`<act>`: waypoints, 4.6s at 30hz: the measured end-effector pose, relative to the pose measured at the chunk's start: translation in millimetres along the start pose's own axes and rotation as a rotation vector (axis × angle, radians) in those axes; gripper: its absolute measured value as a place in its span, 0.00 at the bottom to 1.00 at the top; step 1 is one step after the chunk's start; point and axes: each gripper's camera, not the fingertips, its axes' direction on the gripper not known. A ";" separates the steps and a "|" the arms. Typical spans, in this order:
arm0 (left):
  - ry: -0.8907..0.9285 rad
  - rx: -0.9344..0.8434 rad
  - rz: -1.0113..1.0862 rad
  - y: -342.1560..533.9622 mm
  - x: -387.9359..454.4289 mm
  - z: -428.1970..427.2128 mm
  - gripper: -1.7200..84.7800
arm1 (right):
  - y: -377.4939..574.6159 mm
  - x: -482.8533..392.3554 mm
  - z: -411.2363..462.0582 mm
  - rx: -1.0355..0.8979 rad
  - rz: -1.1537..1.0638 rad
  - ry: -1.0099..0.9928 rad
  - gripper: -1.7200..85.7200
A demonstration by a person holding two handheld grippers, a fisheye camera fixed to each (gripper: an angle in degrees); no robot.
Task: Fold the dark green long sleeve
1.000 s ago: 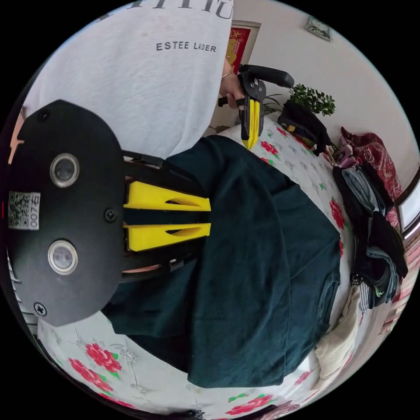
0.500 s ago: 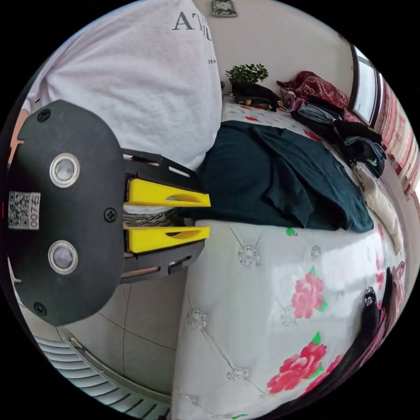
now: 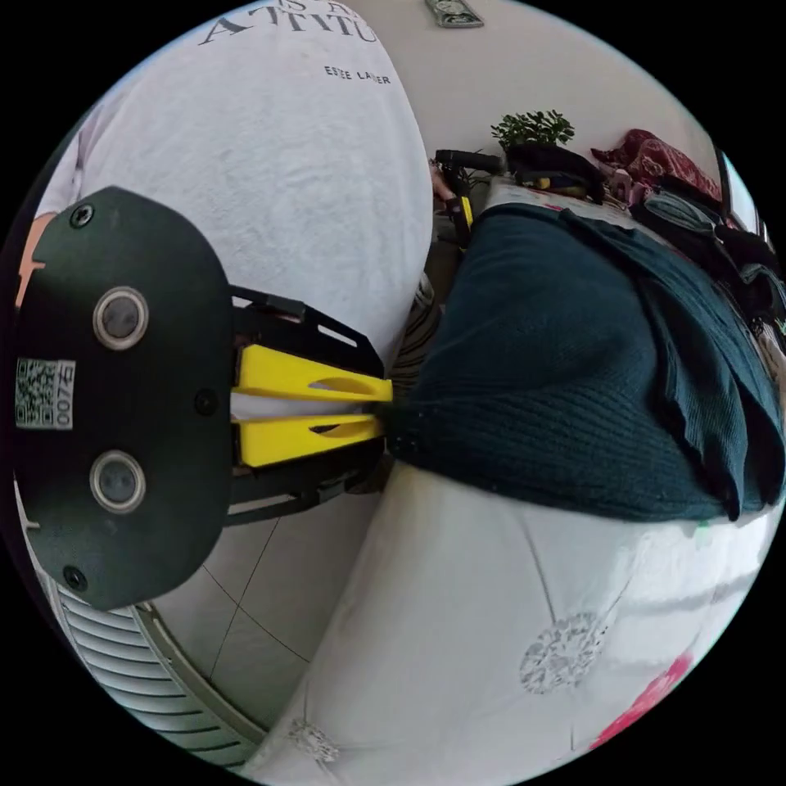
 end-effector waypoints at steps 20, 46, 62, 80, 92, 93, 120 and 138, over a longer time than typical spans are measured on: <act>0.594 0.577 -0.240 -114.3 -155.2 -209.4 0.12 | -88.3 45.2 -265.6 0.596 -0.057 -0.271 0.09; -0.059 0.278 0.029 -73.4 10.4 -115.8 0.02 | -62.0 54.7 -177.9 0.285 -0.096 -0.013 0.03; -0.032 0.336 0.001 -9.9 46.1 -101.3 0.01 | -6.1 60.7 -183.4 0.343 -0.134 -0.061 0.02; 0.224 0.405 0.064 54.4 73.1 -198.7 0.01 | 68.4 24.1 -261.6 0.364 -0.201 -0.323 0.02; -0.009 0.283 -0.328 -231.9 -34.0 -176.7 0.07 | -150.8 85.0 -334.1 0.530 0.049 -0.223 0.06; -0.038 0.267 -0.344 -236.8 -35.1 -165.7 0.07 | -160.1 101.5 -324.6 0.552 0.130 -0.198 0.07; -0.234 0.168 -0.245 -156.6 41.9 -70.8 0.08 | -54.5 155.9 -157.0 0.640 0.486 -0.344 0.11; -0.126 0.237 -0.390 -103.5 -26.6 -77.5 0.02 | -210.3 -269.8 -15.1 0.054 -0.761 -0.004 0.06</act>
